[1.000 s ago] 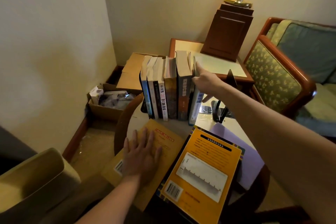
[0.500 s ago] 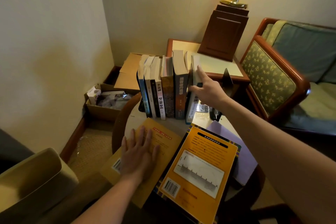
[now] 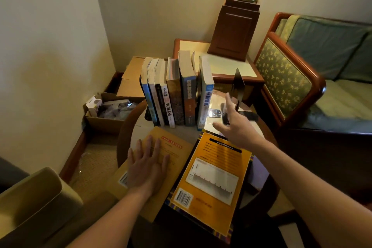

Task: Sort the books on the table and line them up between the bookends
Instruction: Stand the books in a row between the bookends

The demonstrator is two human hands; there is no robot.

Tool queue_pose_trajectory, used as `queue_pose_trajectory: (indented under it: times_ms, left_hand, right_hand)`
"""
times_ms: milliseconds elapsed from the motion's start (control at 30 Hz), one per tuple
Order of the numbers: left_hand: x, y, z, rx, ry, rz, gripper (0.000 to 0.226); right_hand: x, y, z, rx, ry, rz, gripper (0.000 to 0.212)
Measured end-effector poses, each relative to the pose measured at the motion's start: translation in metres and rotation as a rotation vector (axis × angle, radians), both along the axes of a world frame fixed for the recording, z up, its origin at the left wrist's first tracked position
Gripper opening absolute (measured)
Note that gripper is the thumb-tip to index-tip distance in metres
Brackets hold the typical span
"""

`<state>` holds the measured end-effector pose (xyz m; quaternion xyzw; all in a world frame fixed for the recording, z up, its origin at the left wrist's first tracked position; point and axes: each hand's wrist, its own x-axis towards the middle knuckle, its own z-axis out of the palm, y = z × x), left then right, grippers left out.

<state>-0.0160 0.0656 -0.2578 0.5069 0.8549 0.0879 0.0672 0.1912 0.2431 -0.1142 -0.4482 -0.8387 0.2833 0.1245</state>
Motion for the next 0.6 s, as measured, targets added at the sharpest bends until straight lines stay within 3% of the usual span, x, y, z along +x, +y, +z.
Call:
queue_pose_trajectory:
  times_ms: [200,400,500,600]
  left_hand:
    - [-0.001,-0.002,0.002,-0.056,-0.083,-0.068,0.069]
    - [0.027,-0.02,0.012,0.058,-0.298,-0.239,0.086]
    - [0.06,-0.036,0.015,-0.098,-0.158,-0.407,0.09]
    - [0.079,-0.039,0.011,-0.193,-0.1,-0.416,0.086]
  right_hand:
    - [0.064,-0.037,-0.028,-0.027,-0.217,0.073,0.094]
    - [0.085,-0.037,-0.042,0.078,-0.4,0.046,0.102]
    - [0.083,-0.032,-0.041,0.031,-0.406,0.038,0.101]
    - [0.077,-0.031,-0.04,-0.008,-0.408,0.028,0.099]
